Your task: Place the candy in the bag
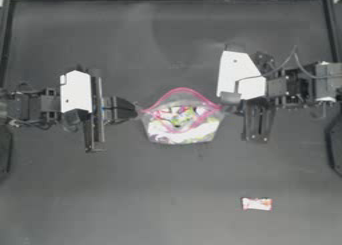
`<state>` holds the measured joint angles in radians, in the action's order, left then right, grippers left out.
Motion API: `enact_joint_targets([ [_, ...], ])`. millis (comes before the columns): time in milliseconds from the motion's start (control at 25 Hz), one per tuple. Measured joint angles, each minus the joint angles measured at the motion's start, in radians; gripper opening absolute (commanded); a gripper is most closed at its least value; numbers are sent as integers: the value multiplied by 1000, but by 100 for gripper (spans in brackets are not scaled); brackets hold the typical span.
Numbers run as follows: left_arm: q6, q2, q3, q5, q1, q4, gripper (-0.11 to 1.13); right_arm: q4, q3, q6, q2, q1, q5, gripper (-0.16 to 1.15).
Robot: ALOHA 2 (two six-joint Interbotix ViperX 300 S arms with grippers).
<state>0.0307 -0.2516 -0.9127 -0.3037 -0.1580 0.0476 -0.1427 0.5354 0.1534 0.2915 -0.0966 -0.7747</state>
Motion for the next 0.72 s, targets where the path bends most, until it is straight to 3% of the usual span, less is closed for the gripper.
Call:
enact_joint_targets([
  [720, -3, -37, 12, 81, 63, -2, 4, 3, -17, 38, 0, 75, 9, 4],
])
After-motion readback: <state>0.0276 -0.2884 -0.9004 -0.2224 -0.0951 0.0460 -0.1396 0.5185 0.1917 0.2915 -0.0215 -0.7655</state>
